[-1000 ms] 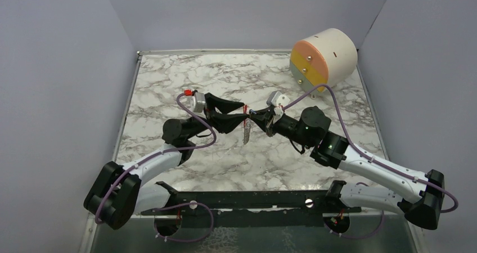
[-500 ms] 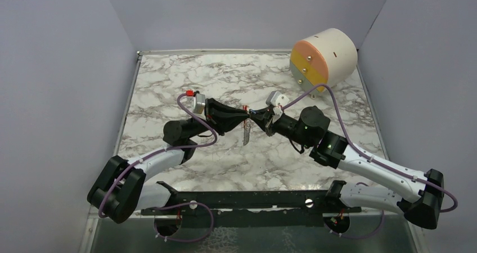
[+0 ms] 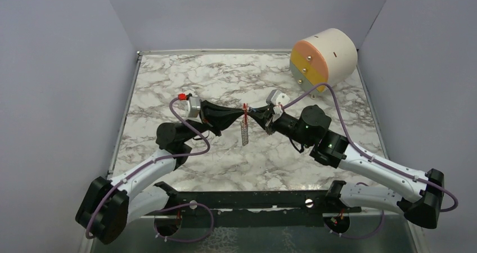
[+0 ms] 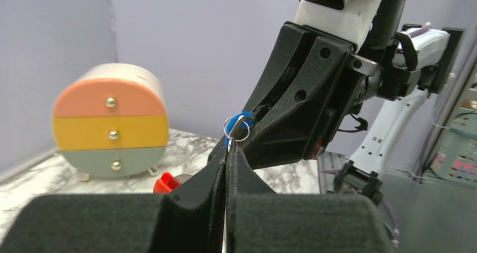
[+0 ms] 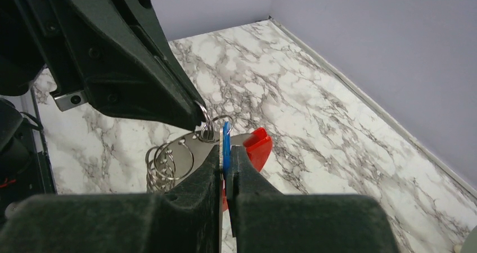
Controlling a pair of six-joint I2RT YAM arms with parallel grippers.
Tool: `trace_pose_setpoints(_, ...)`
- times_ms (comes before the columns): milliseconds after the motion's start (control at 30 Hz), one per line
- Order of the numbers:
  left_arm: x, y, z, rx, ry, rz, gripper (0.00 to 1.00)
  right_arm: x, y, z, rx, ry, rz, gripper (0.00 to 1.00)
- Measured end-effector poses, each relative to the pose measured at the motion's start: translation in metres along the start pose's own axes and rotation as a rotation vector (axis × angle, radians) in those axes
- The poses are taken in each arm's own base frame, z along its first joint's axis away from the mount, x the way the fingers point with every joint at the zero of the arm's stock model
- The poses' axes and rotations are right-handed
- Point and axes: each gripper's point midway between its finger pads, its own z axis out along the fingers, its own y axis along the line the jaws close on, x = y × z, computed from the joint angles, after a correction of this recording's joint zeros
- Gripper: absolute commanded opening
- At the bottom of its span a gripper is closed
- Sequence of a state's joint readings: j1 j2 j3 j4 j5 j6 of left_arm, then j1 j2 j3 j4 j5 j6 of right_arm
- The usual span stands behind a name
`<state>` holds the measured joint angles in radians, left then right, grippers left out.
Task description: Remove the keys from the keyring
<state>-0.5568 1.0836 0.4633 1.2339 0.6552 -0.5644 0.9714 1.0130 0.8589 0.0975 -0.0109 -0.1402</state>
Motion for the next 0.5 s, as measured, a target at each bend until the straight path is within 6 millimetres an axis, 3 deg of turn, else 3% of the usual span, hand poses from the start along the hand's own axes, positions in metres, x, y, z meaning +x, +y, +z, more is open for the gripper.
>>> trace_pose_setpoints(167,-0.022,-0.004,-0.005,-0.053,-0.033,0.085,0.0,-0.004,0.002,0.0,-0.006,-0.008,-0.004,0.01)
trace_pose_setpoints(500,-0.016,0.005,-0.016,-0.138,-0.029,0.09,0.0,0.005,0.009,0.008,-0.034,0.014,0.006,0.01)
